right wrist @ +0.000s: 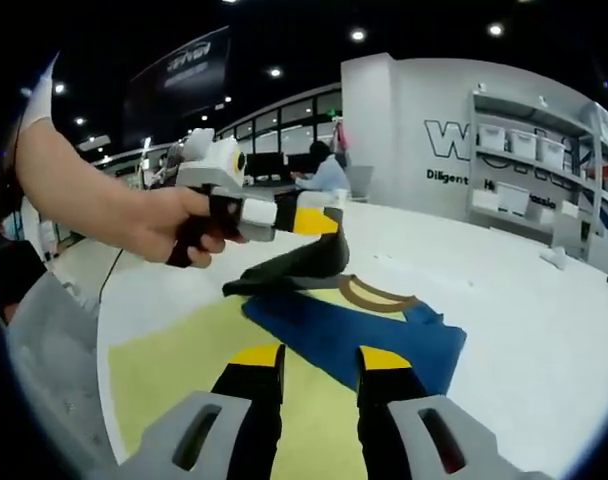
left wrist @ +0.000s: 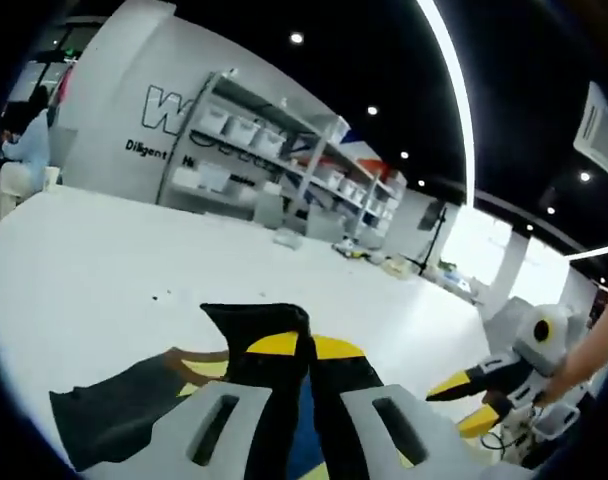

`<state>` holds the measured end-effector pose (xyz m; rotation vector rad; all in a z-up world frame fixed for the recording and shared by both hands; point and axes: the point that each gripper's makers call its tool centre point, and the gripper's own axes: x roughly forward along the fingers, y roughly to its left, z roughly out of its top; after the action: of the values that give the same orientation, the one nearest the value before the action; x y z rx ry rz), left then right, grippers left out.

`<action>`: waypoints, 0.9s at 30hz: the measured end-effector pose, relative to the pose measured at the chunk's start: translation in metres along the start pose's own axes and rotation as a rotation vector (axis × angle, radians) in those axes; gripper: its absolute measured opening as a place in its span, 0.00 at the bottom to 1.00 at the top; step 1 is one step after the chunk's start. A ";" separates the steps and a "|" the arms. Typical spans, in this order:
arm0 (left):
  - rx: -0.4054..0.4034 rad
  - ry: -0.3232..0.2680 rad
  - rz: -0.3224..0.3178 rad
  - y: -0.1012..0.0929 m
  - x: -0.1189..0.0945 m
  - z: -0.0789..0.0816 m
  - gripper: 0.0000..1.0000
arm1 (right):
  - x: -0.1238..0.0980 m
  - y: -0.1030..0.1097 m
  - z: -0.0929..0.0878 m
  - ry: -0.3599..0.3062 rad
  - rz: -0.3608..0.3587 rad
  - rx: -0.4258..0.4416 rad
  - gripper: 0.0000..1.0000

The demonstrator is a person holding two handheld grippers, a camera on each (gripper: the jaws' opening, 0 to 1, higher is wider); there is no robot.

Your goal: Fold the garment on the visible template until the final outline fits inside the template.

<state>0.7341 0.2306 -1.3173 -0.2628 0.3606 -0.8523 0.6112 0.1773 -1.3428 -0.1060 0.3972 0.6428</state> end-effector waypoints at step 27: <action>0.121 0.270 -0.045 -0.052 0.073 -0.068 0.01 | -0.022 -0.024 -0.018 0.030 -0.068 0.040 0.20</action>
<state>0.7148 0.1356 -1.3750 -0.0427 0.5541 -0.9532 0.6035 0.1422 -1.3510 -0.0905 0.4335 0.5668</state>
